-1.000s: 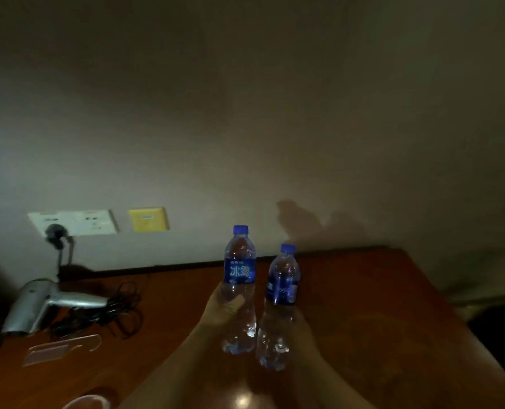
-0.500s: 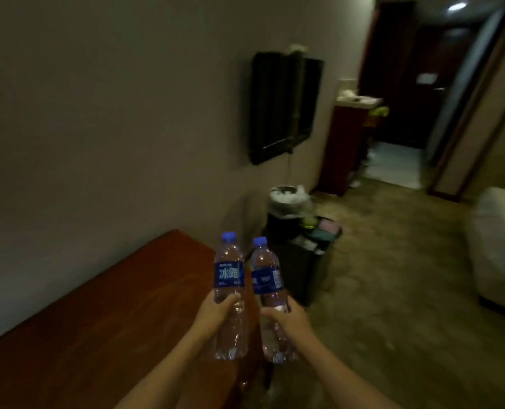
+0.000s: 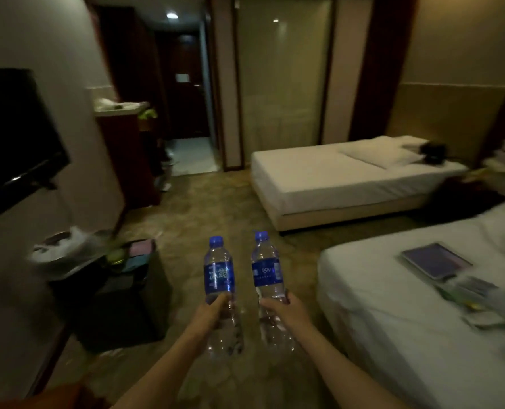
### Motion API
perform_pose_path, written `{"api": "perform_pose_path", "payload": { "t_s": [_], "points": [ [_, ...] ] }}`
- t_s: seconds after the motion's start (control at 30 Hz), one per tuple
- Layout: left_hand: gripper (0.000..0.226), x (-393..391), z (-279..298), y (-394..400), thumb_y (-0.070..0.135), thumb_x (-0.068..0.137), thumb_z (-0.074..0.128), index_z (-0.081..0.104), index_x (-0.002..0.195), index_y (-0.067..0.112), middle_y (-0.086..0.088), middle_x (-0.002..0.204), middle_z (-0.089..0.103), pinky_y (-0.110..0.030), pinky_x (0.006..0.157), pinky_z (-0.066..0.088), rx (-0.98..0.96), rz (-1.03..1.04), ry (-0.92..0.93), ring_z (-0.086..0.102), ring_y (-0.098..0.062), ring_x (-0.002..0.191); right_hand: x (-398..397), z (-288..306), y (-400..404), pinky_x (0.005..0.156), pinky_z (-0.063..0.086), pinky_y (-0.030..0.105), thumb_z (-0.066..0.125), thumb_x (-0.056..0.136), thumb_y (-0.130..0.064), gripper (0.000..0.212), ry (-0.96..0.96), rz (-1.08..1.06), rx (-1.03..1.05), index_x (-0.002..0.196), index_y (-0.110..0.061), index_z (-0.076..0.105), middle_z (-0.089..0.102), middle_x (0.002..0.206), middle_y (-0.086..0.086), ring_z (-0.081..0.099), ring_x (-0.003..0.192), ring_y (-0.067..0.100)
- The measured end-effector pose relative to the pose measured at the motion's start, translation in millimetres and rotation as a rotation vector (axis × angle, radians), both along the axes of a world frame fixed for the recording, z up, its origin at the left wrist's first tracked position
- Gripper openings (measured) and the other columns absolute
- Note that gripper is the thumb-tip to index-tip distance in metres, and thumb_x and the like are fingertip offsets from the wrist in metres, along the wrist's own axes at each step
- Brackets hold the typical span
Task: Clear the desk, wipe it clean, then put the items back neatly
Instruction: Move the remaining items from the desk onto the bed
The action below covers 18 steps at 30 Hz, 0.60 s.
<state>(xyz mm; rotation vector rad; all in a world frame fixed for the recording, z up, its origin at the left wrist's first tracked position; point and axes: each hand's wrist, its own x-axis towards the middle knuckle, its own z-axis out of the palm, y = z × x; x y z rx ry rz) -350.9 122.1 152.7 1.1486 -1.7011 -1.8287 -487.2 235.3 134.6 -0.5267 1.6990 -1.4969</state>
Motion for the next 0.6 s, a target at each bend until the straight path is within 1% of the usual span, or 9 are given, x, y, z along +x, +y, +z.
{"api": "perform_pose_path", "payload": {
  "t_s": [0.1, 0.17, 0.23, 0.3, 0.33, 0.43, 0.5, 0.53, 0.6],
  "points": [
    [0.014, -75, -9, -3, 0.021, 0.094, 0.053, 0.058, 0.098, 0.009, -0.009, 0.083, 0.065, -0.026, 0.063, 0.046, 0.019, -0.146, -0.005, 0.059, -0.019, 0.072, -61, -14, 12, 0.059, 0.044, 0.021, 0.068, 0.084, -0.027, 0.037, -0.007, -0.153, 0.002, 0.117, -0.016, 0.055, 0.065, 0.101, 0.000, 0.062, 0.082, 0.011],
    [0.014, -126, -16, -9, 0.022, 0.095, 0.051, 0.059, 0.095, 0.011, -0.008, 0.084, 0.065, -0.025, 0.064, 0.045, 0.021, -0.231, -0.003, 0.059, -0.019, 0.075, -102, -22, 14, 0.062, 0.046, 0.024, 0.067, 0.085, -0.027, 0.031, -0.017, -0.248, -0.025, 0.113, -0.023, 0.054, 0.064, 0.098, -0.004, 0.062, 0.085, 0.012],
    [0.016, -182, -24, -16, 0.023, 0.096, 0.050, 0.060, 0.093, 0.011, -0.009, 0.087, 0.066, -0.023, 0.063, 0.044, 0.024, -0.323, -0.007, 0.060, -0.017, 0.076, -142, -27, 13, 0.068, 0.052, 0.031, 0.069, 0.084, -0.025, 0.025, -0.027, -0.350, -0.030, 0.104, -0.028, 0.055, 0.066, 0.094, -0.003, 0.064, 0.086, 0.017],
    [0.018, -237, -27, -26, 0.024, 0.096, 0.049, 0.061, 0.094, 0.010, -0.009, 0.090, 0.067, -0.021, 0.061, 0.044, 0.040, -0.411, -0.019, 0.062, -0.017, 0.077, -181, -29, 13, 0.076, 0.056, 0.044, 0.071, 0.081, -0.024, 0.025, -0.049, -0.449, -0.001, 0.104, -0.021, 0.061, 0.071, 0.092, 0.004, 0.068, 0.085, 0.025],
    [0.018, -264, -28, -30, 0.023, 0.096, 0.049, 0.061, 0.094, 0.010, -0.010, 0.090, 0.067, -0.021, 0.061, 0.044, 0.046, -0.449, -0.027, 0.062, -0.018, 0.078, -200, -29, 14, 0.078, 0.057, 0.045, 0.071, 0.081, -0.022, 0.028, -0.065, -0.488, 0.015, 0.107, -0.016, 0.062, 0.072, 0.092, 0.007, 0.069, 0.085, 0.027],
    [0.014, -342, -30, -33, 0.018, 0.095, 0.051, 0.060, 0.092, 0.008, -0.011, 0.088, 0.066, -0.025, 0.063, 0.046, 0.048, -0.533, -0.018, 0.062, -0.020, 0.077, -251, -32, 23, 0.058, 0.055, 0.026, 0.069, 0.084, -0.016, 0.022, -0.106, -0.621, 0.032, 0.104, -0.012, 0.061, 0.070, 0.088, 0.008, 0.068, 0.075, 0.022],
    [0.010, -386, -35, -31, 0.017, 0.094, 0.053, 0.058, 0.096, 0.009, -0.011, 0.090, 0.067, -0.026, 0.060, 0.044, 0.037, -0.576, -0.030, 0.064, -0.022, 0.079, -280, -36, 35, 0.053, 0.053, 0.023, 0.069, 0.084, -0.014, 0.016, -0.141, -0.710, 0.044, 0.098, -0.010, 0.062, 0.069, 0.079, 0.006, 0.067, 0.065, 0.018],
    [0.012, -405, -40, -28, 0.018, 0.093, 0.054, 0.058, 0.098, 0.008, -0.012, 0.091, 0.067, -0.027, 0.060, 0.044, 0.039, -0.601, -0.049, 0.064, -0.023, 0.080, -292, -39, 40, 0.058, 0.056, 0.026, 0.070, 0.082, -0.015, 0.016, -0.142, -0.748, 0.059, 0.096, -0.009, 0.064, 0.069, 0.076, 0.007, 0.067, 0.065, 0.019],
    [0.018, -440, -49, -20, 0.019, 0.094, 0.053, 0.059, 0.100, 0.003, -0.012, 0.086, 0.066, -0.030, 0.061, 0.044, 0.058, -0.649, -0.096, 0.062, -0.024, 0.076, -316, -47, 51, 0.077, 0.058, 0.041, 0.075, 0.073, -0.020, 0.032, -0.171, -0.836, 0.092, 0.100, -0.007, 0.064, 0.070, 0.084, 0.013, 0.068, 0.079, 0.030]
  ]
}}
